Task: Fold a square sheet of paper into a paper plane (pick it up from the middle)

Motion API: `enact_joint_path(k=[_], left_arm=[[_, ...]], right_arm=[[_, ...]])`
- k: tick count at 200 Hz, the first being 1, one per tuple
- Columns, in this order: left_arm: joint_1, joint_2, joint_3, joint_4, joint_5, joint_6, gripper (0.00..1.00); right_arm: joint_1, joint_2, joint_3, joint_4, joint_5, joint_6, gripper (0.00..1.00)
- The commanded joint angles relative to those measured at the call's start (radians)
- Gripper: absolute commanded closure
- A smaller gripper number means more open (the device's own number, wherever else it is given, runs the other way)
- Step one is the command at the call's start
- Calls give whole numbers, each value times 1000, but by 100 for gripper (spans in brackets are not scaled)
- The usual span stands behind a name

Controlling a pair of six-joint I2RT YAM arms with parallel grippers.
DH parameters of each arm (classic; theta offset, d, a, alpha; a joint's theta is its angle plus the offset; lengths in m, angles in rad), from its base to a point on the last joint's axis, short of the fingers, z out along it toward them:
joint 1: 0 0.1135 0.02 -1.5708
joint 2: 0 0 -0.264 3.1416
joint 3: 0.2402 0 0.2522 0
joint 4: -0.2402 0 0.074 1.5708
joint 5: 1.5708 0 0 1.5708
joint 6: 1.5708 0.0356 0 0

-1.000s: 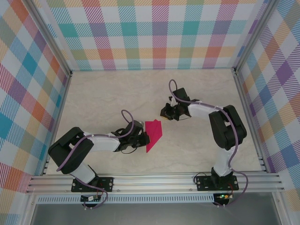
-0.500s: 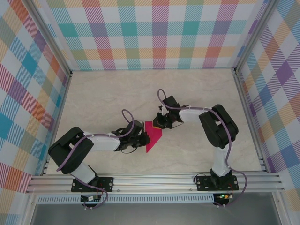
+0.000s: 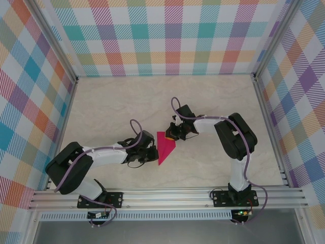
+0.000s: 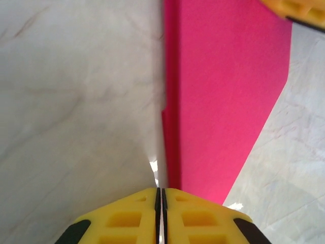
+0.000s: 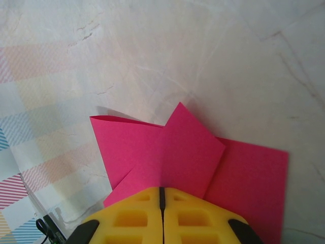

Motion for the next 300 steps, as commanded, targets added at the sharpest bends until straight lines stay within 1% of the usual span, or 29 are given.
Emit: enact_joint_path(k=[1,26,44,67,89,109,126,157,177,196,234,266,300], left_arm=[[4,-77,22,-80,42,-26,87],[3,-107,5,16,115,-75,86],[3,-106,-1,69,143,-95,85],[3,-52,2,126,188,-97,84],[4,2,-18,181,196,-111,84],[3,34,-49,159,164,-117,85],[1,52,-93,178,182,-134,86],[-2,30,-156,118,139,-145,86],[-3,38,-176,112,143,-140,86],[-4,48,-176,94,139,-131,87],[-5,46,-177,71,120,-118,88],[-6,58,-174,78,118,-117,89],[-8,57,-172,76,113,-118,89]], right_arm=[[11,41,-44,-49,81,10,94],[12,48,-47,-40,76,13,94],[13,52,-48,-37,75,16,94],[14,58,-49,-29,72,18,94],[14,60,-52,-28,72,19,94],[14,60,-53,-30,70,19,94],[14,59,-52,-34,72,17,94],[14,58,-52,-36,74,18,94],[14,48,-55,-22,60,21,94],[15,12,-53,-16,48,19,93],[27,-103,-37,-14,-18,-14,92],[57,-172,-74,-28,-1,-4,94],[115,-187,-117,-16,22,17,95]])
